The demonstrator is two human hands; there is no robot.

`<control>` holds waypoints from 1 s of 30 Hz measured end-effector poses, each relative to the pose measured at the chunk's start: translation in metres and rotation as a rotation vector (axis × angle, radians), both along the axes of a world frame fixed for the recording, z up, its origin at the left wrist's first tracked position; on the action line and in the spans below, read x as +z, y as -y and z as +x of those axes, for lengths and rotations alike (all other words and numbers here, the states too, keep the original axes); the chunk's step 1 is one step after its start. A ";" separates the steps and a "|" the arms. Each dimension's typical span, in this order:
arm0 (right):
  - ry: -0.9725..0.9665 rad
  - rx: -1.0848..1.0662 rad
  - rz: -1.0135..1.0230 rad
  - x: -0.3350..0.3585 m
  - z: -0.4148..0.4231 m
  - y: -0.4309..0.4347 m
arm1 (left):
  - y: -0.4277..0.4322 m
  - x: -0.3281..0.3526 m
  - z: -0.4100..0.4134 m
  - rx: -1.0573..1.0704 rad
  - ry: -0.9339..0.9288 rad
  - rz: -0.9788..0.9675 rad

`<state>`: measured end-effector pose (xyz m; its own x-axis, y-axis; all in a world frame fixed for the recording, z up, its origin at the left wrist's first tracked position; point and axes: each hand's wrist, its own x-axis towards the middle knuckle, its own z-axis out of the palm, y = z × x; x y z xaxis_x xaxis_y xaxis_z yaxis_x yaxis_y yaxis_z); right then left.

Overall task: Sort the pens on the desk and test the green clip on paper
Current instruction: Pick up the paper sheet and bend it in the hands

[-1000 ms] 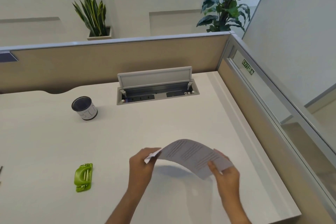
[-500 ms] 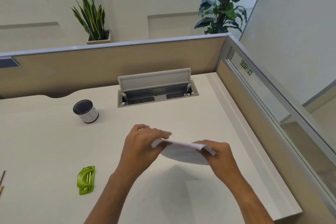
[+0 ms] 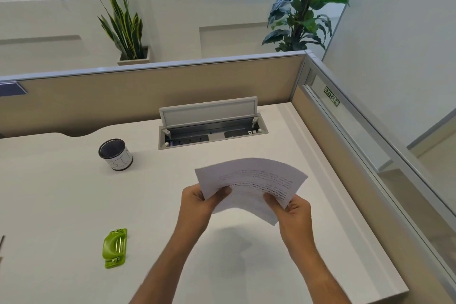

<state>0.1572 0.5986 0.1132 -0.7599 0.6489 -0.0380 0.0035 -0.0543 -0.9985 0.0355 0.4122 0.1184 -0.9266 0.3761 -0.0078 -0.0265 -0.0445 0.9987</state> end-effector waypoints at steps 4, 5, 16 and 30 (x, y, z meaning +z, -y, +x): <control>-0.009 -0.062 0.002 -0.012 -0.002 0.013 | -0.009 -0.016 0.012 0.095 -0.034 -0.011; 0.003 -0.076 0.005 -0.017 -0.001 0.017 | -0.011 -0.023 0.016 0.110 -0.026 -0.037; 0.218 -0.111 -0.110 -0.081 0.025 0.031 | -0.005 -0.072 0.048 0.076 0.129 -0.264; 0.121 -0.147 0.227 -0.015 0.028 -0.014 | 0.008 -0.036 0.006 -0.088 -0.459 -0.472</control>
<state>0.1854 0.6130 0.0982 -0.6559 0.7540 0.0357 0.1322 0.1614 -0.9780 0.0417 0.4037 0.0825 -0.8409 0.5037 0.1980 0.4227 0.3829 0.8214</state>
